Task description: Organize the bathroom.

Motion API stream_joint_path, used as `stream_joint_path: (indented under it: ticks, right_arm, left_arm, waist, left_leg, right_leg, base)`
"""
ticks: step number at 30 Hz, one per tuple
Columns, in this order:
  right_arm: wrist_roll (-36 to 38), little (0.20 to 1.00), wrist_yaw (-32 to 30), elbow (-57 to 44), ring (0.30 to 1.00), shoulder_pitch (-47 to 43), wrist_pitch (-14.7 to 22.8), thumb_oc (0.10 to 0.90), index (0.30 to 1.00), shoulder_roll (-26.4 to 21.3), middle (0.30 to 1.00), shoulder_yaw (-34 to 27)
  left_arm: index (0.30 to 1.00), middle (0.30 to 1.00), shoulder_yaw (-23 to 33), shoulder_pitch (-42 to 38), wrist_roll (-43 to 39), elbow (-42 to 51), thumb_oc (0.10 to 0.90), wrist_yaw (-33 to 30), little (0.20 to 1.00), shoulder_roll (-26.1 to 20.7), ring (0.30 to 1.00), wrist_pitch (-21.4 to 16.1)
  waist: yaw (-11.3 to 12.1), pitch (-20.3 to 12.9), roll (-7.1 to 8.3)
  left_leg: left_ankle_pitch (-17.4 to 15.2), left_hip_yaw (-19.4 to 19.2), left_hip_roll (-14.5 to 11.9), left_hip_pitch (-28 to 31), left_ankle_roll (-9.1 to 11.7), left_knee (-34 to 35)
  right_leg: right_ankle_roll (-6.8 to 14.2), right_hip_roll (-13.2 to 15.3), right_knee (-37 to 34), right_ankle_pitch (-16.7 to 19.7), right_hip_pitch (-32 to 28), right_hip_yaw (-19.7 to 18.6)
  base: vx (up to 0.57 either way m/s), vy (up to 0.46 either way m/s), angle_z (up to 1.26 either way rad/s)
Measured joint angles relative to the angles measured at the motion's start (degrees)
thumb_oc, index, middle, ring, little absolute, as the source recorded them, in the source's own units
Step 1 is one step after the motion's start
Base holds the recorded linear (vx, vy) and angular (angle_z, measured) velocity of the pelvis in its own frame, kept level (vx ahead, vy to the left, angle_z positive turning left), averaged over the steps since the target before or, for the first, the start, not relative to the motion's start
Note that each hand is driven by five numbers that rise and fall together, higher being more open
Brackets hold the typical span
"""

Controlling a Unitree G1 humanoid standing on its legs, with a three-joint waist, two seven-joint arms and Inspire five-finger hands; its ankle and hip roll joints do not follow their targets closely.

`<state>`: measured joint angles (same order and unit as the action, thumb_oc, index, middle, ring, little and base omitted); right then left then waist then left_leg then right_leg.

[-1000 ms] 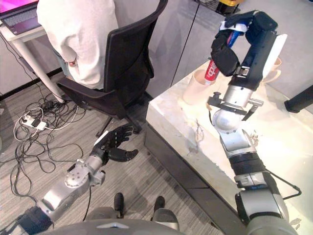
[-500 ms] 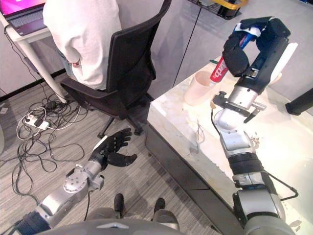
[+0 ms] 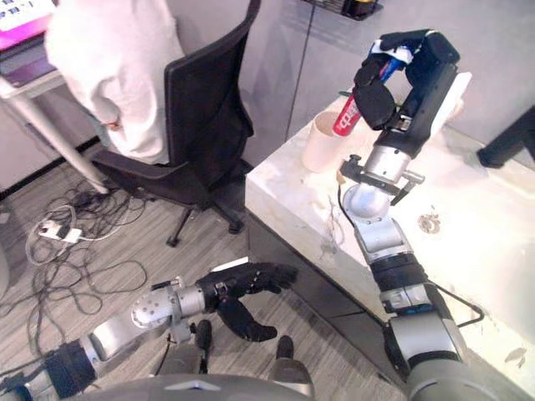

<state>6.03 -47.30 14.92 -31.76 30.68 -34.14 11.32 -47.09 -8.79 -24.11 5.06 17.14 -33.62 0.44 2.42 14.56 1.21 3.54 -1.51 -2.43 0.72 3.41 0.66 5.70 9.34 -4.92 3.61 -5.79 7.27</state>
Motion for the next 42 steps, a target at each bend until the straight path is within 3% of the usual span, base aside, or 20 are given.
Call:
stream_joint_path:
  ticks: [2, 6, 18, 19, 20, 27, 36, 42]
  right_arm:
    - [-0.05, 0.3, 2.07, -1.9, 0.3, 0.02, -0.01, 0.4, 0.3, 0.08, 0.3, -0.02]
    - [0.08, 0.3, 4.7, -3.54, 0.3, 0.08, -0.39, 0.4, 0.3, 0.08, 0.3, 0.67]
    - [2.32, 0.3, 8.2, -3.57, 0.3, 3.0, -4.78, 0.4, 0.3, 1.01, 0.3, 1.33]
    - [2.32, 0.491, 8.22, -3.6, 0.491, 3.36, -4.95, 0.527, 0.491, 1.49, 0.491, 1.33]
    - [2.36, 0.9, 8.37, -3.63, 0.9, 4.0, -5.06, 0.8, 0.9, 1.85, 0.9, 1.33]
    - [6.11, 0.9, 13.4, -6.52, 0.9, 8.45, -6.77, 0.8, 0.9, 2.83, 0.9, 1.33]
    - [6.11, 0.9, 15.33, -6.5, 0.9, 11.27, -9.55, 0.8, 0.9, 3.14, 0.9, 1.34]
    - [6.2, 0.9, 15.82, -6.5, 0.9, 12.3, -11.41, 0.8, 0.9, 3.14, 0.9, 1.34]
  left_arm:
    - [0.9, 0.9, 1.06, -1.21, -0.22, 0.17, 0.8, 0.58, 0.9, -2.15, 0.9, 0.34]
    - [0.9, 0.9, 3.98, -2.0, -0.8, 0.39, 0.8, 0.37, 0.9, -3.61, 0.9, 2.28]
    - [0.9, 0.9, 4.77, -2.19, -0.99, 0.62, 0.8, -0.6, 0.9, -2.72, 0.9, 2.54]
    - [0.9, 0.9, 4.77, -2.12, -0.98, 0.63, 0.8, -0.67, 0.9, -2.72, 0.9, 2.65]
    - [0.9, 0.9, 4.77, -2.06, -0.98, 0.69, 0.8, -0.73, 0.9, -2.67, 0.9, 2.94]
    - [0.9, 0.9, 4.81, -1.68, -0.8, 1.3, 0.8, -2.63, 0.9, -2.48, 0.9, 3.55]
    - [0.9, 0.9, 5.12, 0.24, -0.75, 1.29, 0.8, -4.78, 0.9, -2.3, 0.9, 3.64]
    - [0.9, 0.9, 5.86, 0.57, -0.53, 1.24, 0.8, -8.48, 0.9, -2.1, 0.9, 3.69]
  waist:
    - [-0.93, 0.17, 0.85]
    - [-1.0, 0.02, 0.24]
    - [-0.85, -0.15, -0.1]
    - [-0.9, -0.16, -0.07]
    - [-1.0, -0.17, -0.06]
    - [-1.35, -1.61, 0.45]
    - [-1.32, -4.73, 2.47]
    - [-1.2, -4.79, 2.56]
  left_leg:
    - [0.92, -1.56, 1.16, 1.57, -1.06, 2.44]
    - [1.05, -2.82, 1.75, 3.2, -1.83, 4.11]
    - [0.26, -2.21, 1.2, 3.62, -1.43, 4.16]
    - [0.26, -2.38, 1.22, 3.62, -1.41, 4.16]
    - [0.16, -2.52, 1.18, 3.59, -1.3, 4.17]
    - [0.88, -3.18, 0.7, 2.02, -0.95, 4.17]
    - [0.96, -3.37, 0.69, 1.81, -0.94, 4.17]
    - [1.19, -3.42, 0.07, 1.81, -0.87, 4.18]
  right_leg:
    - [1.28, 1.28, 0.01, 1.07, 0.4, -0.24]
    - [1.92, 1.78, 0.29, 1.93, 0.23, 2.02]
    - [1.9, 1.14, 0.29, 1.96, -0.3, 3.41]
    - [1.9, 1.1, 0.29, 1.95, -0.2, 3.36]
    - [1.88, 1.05, 0.29, 1.94, -0.09, 3.33]
    - [1.82, 0.28, 0.29, 1.9, 1.92, 2.18]
    - [1.82, 0.33, 0.28, 1.91, 2.23, 2.14]
    - [1.68, 0.07, 0.26, 2.04, 2.23, 2.14]
  base:
    - [0.15, 0.111, -0.31]
    - [0.11, 0.064, -0.16]
    - [0.02, 0.014, 0.01]
    - [-0.01, 0.001, -0.1]
    - [-0.02, 0.0, -0.1]
    - [-0.02, -0.007, -0.07]
    - [-0.07, -0.029, -0.01]
    - [-0.16, -0.09, 0.0]
